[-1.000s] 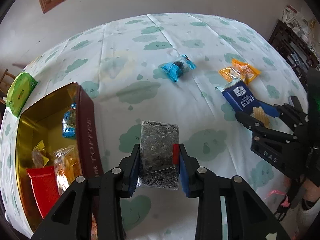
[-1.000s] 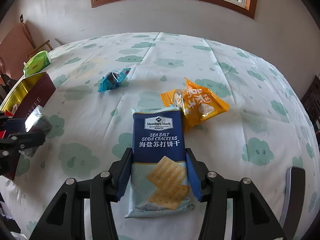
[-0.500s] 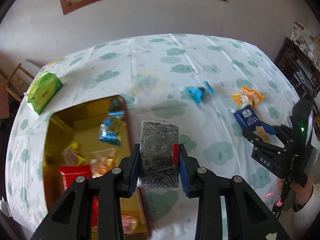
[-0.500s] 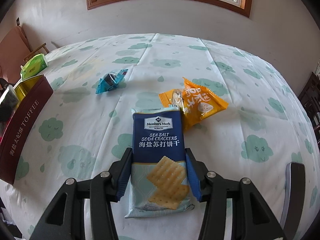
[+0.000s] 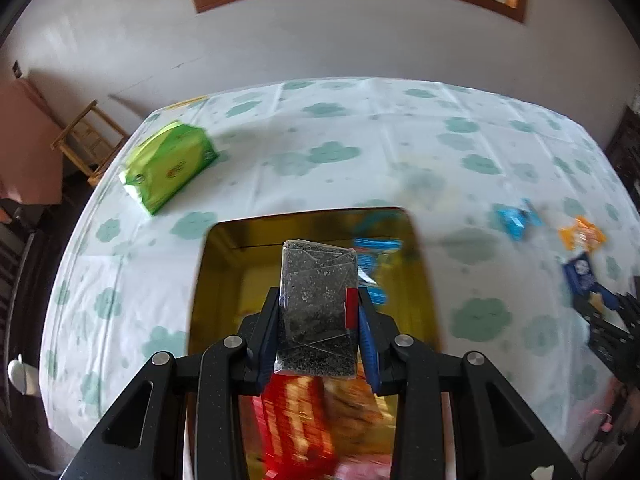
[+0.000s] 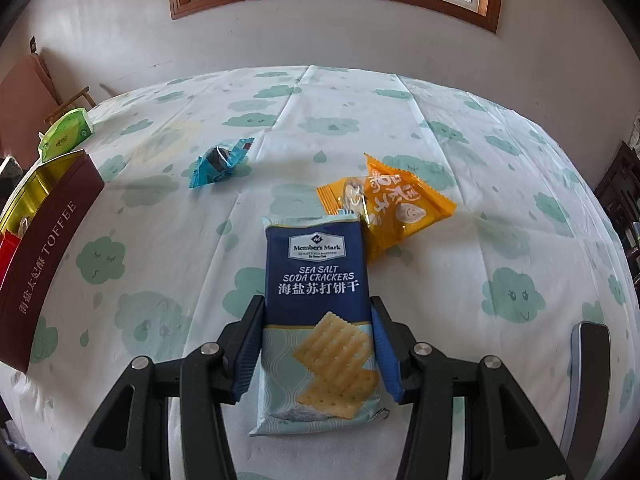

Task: Organize snacks
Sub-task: 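Carry the silver foil block into the tin and open the left tool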

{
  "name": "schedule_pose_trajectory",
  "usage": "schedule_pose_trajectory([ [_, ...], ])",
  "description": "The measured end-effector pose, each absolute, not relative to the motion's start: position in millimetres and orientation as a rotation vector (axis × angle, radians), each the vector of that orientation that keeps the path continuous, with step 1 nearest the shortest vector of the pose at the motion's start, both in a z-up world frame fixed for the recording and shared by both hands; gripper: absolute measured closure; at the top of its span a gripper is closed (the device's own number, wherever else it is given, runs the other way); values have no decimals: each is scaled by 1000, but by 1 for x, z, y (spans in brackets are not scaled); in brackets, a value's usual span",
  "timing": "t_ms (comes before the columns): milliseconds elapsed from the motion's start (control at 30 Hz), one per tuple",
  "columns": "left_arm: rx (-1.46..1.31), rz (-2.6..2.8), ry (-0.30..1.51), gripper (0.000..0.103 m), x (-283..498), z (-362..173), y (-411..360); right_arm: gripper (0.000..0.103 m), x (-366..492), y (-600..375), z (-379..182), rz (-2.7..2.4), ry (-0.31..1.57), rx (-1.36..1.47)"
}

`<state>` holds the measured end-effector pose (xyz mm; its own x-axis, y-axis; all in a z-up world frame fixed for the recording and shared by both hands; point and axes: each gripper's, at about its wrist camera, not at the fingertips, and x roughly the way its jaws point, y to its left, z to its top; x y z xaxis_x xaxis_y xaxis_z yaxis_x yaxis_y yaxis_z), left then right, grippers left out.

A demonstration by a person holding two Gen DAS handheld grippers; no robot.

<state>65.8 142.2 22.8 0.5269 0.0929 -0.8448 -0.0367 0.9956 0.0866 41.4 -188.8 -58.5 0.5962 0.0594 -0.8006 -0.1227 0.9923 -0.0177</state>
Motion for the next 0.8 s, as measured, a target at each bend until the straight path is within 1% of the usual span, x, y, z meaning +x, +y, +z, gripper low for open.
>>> schedule_pose_trajectory([
  [333, 46, 157, 1086, 71, 88, -9, 187, 52, 41, -189, -59, 93, 937, -74],
  [500, 43, 150, 1115, 71, 91, -23, 191, 52, 42, -187, -59, 87, 940, -73],
  [800, 69, 145, 1106, 70, 90, -27, 187, 52, 43, -186, -58, 79, 946, -72],
])
